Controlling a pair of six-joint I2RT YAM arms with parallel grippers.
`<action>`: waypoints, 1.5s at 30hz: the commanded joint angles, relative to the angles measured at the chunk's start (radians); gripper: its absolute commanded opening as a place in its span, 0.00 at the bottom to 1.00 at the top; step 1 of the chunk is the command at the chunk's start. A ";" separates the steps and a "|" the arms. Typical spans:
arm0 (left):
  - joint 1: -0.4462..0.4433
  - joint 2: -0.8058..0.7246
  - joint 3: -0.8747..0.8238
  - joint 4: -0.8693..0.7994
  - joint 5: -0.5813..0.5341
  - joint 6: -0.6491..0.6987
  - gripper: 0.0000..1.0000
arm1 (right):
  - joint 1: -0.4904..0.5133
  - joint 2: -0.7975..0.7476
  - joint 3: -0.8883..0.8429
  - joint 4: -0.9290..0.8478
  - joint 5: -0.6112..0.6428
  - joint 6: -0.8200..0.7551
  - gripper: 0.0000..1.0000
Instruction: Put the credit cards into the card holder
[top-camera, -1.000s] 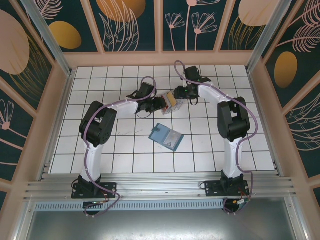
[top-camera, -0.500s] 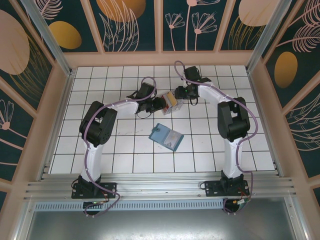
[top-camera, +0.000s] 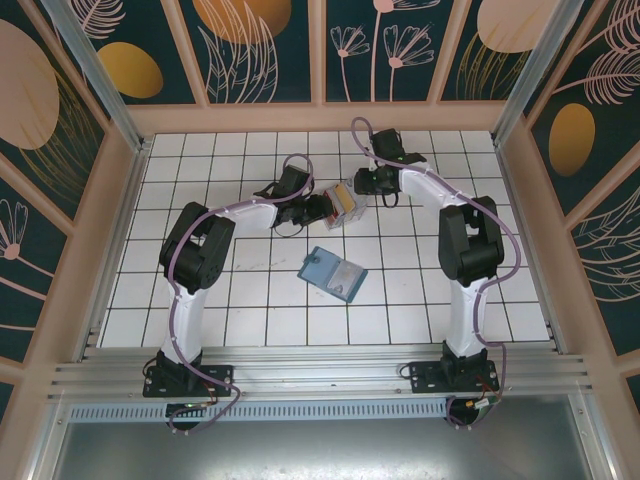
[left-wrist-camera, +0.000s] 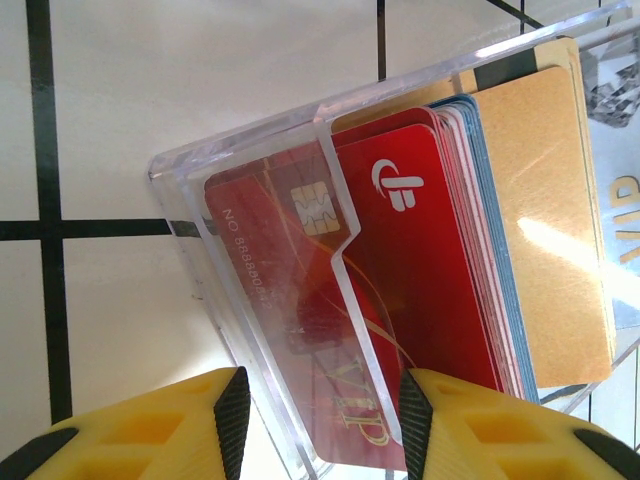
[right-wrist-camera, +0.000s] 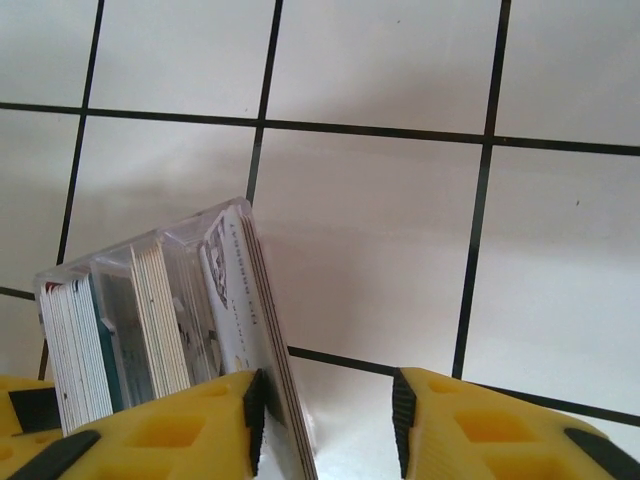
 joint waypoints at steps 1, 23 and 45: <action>0.002 0.018 -0.015 0.005 0.012 0.001 0.46 | -0.004 -0.041 -0.004 -0.016 0.003 -0.016 0.33; 0.003 0.014 -0.012 0.007 0.016 -0.005 0.46 | -0.010 -0.083 0.003 -0.024 -0.057 -0.036 0.03; 0.002 0.004 -0.020 0.007 0.016 0.000 0.46 | -0.121 -0.107 -0.109 0.148 -0.522 0.143 0.05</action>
